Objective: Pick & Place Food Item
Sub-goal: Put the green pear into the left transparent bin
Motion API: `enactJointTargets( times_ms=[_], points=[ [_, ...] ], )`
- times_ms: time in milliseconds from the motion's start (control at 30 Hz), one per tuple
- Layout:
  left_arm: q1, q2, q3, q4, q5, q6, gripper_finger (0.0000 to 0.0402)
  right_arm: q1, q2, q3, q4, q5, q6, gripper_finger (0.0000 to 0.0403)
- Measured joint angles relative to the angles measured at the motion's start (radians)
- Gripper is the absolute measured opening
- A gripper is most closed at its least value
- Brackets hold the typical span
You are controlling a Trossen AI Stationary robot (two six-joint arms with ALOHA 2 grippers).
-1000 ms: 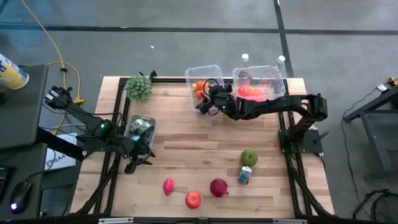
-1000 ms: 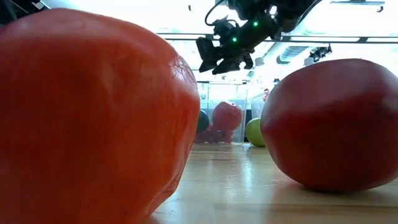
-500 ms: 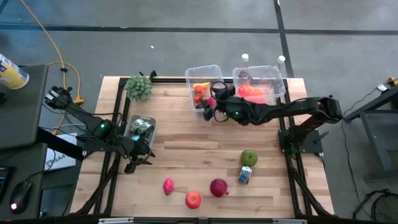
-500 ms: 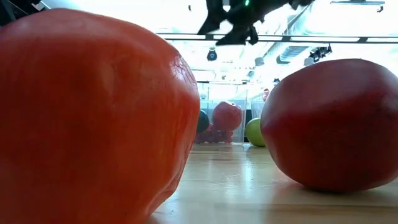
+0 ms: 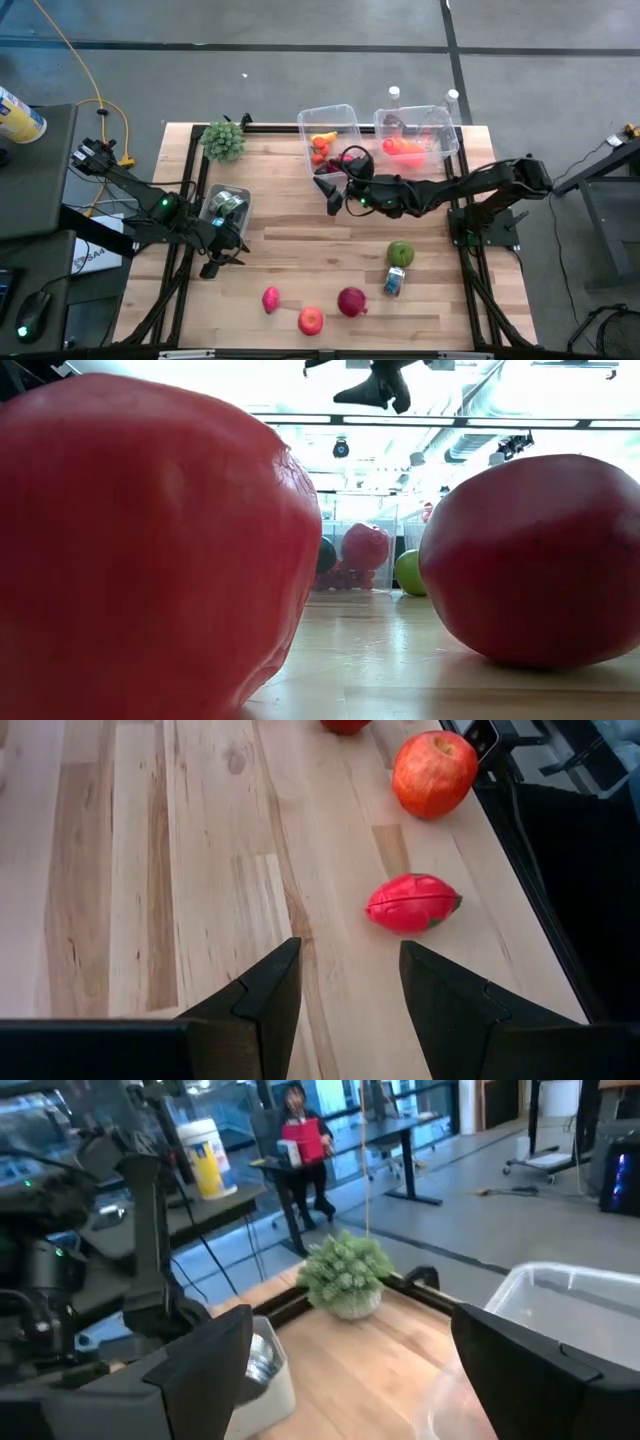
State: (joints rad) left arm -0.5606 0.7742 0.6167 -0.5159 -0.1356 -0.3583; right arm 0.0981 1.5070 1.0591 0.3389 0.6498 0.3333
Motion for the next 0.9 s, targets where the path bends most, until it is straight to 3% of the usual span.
enactJointTargets(
  times_ms=[533, 900],
  points=[
    [0.000, 0.000, 0.000, 0.000, 0.000, 0.011, 0.0163, 0.024, 0.000, 0.000, 0.013, 0.054, -0.129, 0.0332],
    [0.000, 0.000, 0.000, 0.000, 0.000, 0.012, 0.0163, 0.042, 0.000, 0.000, 0.024, 0.097, -0.147, 0.0397]
  ],
)
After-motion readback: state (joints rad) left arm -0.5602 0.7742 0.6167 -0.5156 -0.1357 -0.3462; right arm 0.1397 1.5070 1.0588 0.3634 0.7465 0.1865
